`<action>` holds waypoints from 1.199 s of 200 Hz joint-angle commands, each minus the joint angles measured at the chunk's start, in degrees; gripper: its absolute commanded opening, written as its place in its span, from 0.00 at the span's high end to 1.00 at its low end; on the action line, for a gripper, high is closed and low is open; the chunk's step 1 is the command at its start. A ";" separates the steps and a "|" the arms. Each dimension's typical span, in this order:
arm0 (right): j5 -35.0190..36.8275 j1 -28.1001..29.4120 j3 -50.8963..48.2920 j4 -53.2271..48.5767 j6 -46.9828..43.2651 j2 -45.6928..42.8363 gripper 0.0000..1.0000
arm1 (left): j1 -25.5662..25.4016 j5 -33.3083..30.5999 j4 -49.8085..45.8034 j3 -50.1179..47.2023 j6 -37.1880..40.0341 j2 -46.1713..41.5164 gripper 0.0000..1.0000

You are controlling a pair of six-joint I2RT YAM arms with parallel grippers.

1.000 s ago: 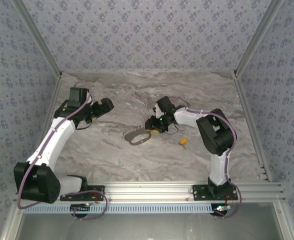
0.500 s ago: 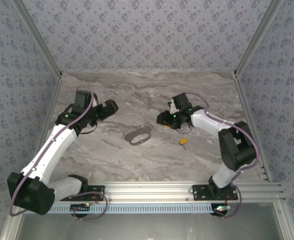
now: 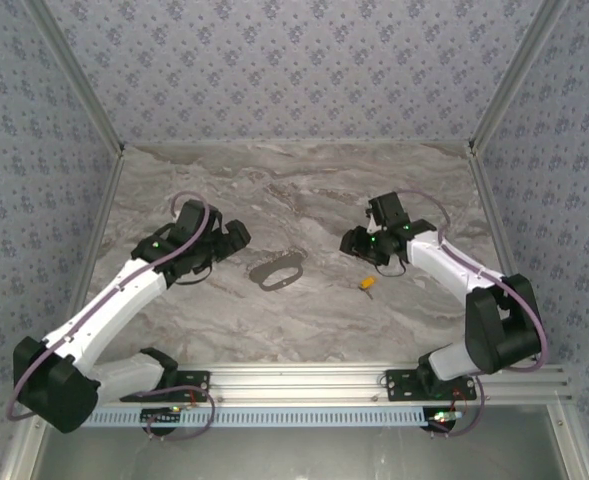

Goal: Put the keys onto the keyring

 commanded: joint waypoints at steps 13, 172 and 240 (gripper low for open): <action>1.01 0.55 -2.96 -0.39 2.24 -0.88 0.51 | -0.72 1.76 3.57 0.34 -0.34 3.80 0.02; -2.58 10.00 19.69 2.47 7.79 26.22 0.68 | 1.40 7.49 1.83 4.98 7.73 12.06 0.02; -4.00 10.34 21.43 3.53 9.12 29.23 0.76 | 2.42 8.89 1.90 5.36 8.75 12.66 0.02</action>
